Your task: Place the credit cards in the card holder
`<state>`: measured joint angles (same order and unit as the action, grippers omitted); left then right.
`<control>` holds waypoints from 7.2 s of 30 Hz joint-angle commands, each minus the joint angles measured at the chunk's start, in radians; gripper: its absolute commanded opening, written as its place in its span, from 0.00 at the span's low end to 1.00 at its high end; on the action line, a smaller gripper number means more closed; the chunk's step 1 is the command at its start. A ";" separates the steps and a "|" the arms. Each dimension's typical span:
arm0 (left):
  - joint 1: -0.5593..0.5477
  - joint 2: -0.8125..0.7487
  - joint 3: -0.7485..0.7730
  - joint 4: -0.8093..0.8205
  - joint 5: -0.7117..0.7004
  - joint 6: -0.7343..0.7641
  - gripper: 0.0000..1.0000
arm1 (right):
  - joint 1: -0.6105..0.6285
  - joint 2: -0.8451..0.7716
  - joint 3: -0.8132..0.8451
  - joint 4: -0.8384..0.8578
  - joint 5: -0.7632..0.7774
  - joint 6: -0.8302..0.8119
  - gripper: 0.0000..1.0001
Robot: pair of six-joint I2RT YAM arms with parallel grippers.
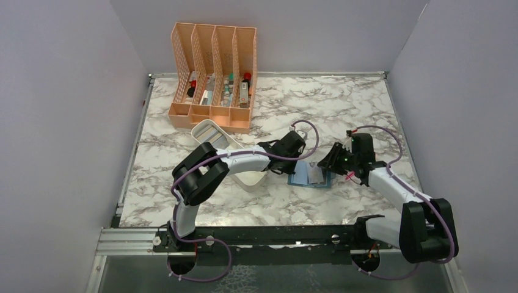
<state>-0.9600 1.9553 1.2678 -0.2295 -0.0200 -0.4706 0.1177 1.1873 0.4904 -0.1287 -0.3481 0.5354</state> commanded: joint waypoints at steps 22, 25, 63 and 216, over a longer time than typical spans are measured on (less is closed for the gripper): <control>-0.031 0.040 -0.018 -0.094 0.002 -0.005 0.09 | 0.000 0.003 -0.084 0.056 -0.097 0.043 0.35; -0.031 0.040 -0.020 -0.094 0.003 -0.007 0.09 | 0.000 -0.007 -0.108 0.084 -0.116 0.069 0.34; -0.040 0.041 -0.019 -0.059 0.071 -0.017 0.10 | 0.000 -0.038 -0.123 0.088 -0.075 0.074 0.47; -0.027 -0.102 -0.221 0.371 0.135 -0.152 0.57 | 0.010 0.074 -0.113 0.043 0.023 0.032 0.07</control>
<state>-0.9882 1.8851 1.0626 0.1696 0.1604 -0.6407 0.1253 1.2518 0.4061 -0.0608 -0.3630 0.5934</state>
